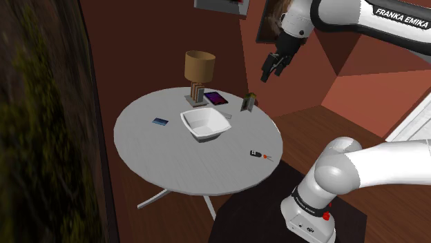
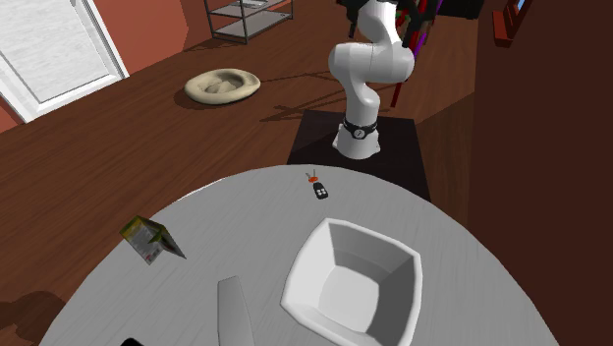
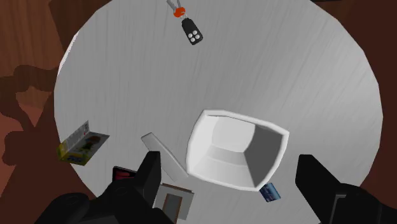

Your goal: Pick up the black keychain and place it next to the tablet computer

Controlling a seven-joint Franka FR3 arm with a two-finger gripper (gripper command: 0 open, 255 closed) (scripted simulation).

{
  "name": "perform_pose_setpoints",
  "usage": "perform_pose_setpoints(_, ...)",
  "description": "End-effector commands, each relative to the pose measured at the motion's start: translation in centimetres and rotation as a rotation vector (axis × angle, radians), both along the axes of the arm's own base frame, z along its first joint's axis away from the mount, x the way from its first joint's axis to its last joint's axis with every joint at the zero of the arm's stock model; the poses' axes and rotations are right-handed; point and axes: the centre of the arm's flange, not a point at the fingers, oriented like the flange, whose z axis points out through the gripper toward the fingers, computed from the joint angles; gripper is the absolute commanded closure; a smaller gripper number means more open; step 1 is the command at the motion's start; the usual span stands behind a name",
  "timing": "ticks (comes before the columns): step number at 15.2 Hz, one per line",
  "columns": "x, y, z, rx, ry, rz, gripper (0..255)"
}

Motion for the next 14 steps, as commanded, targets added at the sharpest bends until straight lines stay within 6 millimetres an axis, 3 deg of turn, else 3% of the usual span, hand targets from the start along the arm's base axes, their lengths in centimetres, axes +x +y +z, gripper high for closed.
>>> perform_pose_setpoints(1,0.0,0.0,0.0,0.000,0.000,0.000,0)
perform_pose_setpoints(14,-0.6,-5.0,-16.3,0.025,0.080,0.148,0)
